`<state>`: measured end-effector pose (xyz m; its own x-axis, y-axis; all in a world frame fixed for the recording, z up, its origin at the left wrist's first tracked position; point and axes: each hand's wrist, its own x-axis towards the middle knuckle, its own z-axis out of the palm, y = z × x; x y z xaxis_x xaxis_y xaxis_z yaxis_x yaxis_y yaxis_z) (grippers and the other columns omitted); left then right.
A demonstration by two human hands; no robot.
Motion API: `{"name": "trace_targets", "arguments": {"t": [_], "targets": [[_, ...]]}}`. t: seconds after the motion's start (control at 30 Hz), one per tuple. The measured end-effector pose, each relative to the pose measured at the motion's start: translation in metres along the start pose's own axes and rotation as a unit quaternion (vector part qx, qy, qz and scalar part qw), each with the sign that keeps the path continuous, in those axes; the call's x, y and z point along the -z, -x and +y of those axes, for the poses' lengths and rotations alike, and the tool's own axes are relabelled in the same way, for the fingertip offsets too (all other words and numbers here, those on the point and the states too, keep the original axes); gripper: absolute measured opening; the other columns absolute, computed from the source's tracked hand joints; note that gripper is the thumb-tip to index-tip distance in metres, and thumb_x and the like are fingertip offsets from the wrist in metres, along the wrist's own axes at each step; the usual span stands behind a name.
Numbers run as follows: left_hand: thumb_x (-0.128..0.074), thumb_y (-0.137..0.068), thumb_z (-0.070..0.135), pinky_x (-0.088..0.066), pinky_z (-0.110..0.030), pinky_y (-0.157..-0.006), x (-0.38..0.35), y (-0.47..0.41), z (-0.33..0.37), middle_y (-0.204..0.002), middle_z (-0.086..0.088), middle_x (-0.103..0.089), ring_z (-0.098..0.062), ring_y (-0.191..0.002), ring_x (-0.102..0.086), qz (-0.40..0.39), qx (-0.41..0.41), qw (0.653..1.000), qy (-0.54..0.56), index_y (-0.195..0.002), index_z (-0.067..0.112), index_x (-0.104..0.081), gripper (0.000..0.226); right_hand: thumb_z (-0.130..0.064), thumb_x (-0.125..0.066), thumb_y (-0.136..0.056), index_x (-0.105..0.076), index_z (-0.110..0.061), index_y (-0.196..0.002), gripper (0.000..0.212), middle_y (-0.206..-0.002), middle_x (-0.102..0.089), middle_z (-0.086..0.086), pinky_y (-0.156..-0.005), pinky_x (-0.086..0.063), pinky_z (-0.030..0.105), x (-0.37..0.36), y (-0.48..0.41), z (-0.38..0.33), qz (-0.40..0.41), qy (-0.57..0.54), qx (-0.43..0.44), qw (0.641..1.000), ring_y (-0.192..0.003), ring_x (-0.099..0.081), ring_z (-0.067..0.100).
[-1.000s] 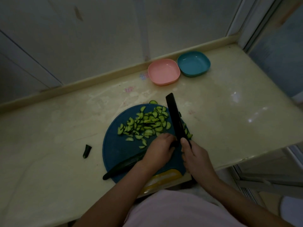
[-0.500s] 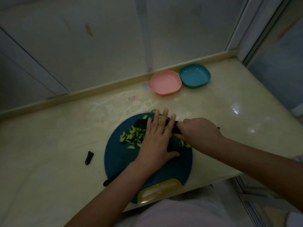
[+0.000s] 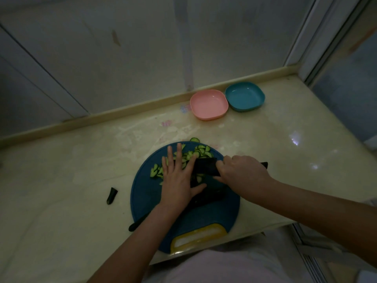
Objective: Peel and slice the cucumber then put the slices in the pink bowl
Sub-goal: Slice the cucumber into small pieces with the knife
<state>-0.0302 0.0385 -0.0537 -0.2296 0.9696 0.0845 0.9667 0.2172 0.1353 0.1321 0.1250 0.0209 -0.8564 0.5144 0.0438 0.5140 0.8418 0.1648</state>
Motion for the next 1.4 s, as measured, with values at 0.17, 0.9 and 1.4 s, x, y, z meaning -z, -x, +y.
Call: {"name": "trace_targets", "arguments": {"t": [0.17, 0.9, 1.4], "targets": [[-0.069, -0.064, 0.062, -0.004, -0.055, -0.107, -0.004, 0.003, -0.015, -0.152, -0.021, -0.016, -0.036, -0.140, 0.000, 0.001, 0.012, 1.000, -0.021, -0.137, 0.020, -0.046, 0.087, -0.042, -0.087, -0.053, -0.054, -0.017, -0.054, 0.042, -0.044, -0.047, 0.000, -0.039, -0.002, 0.017, 0.004, 0.013, 0.009, -0.010, -0.011, 0.015, 1.000, -0.029, -0.043, 0.015], [-0.063, -0.087, 0.028, -0.042, -0.027, -0.089, 0.006, -0.032, 0.057, -0.116, -0.007, -0.055, -0.020, -0.109, -0.049, -0.079, -0.178, 0.951, 0.240, -0.119, 0.012, -0.058, 0.036, -0.048, -0.057, -0.085, -0.064, -0.013, -0.068, 0.039, -0.062, -0.062, 0.008, -0.055, -0.044, 0.031, 0.003, 0.058, 0.072, -0.015, -0.378, -0.355, 0.855, -0.057, -0.057, 0.017], [-0.062, -0.084, 0.008, -0.044, -0.037, -0.087, -0.022, -0.046, 0.042, -0.095, -0.014, -0.064, -0.029, -0.094, -0.054, -0.087, -0.234, 0.950, 0.185, -0.094, 0.002, -0.068, 0.013, -0.047, -0.056, -0.087, -0.066, -0.009, -0.071, 0.043, -0.060, -0.063, 0.006, -0.062, -0.050, 0.036, -0.016, 0.063, 0.054, -0.024, -0.444, -0.385, 0.809, -0.057, -0.059, 0.017]]}}
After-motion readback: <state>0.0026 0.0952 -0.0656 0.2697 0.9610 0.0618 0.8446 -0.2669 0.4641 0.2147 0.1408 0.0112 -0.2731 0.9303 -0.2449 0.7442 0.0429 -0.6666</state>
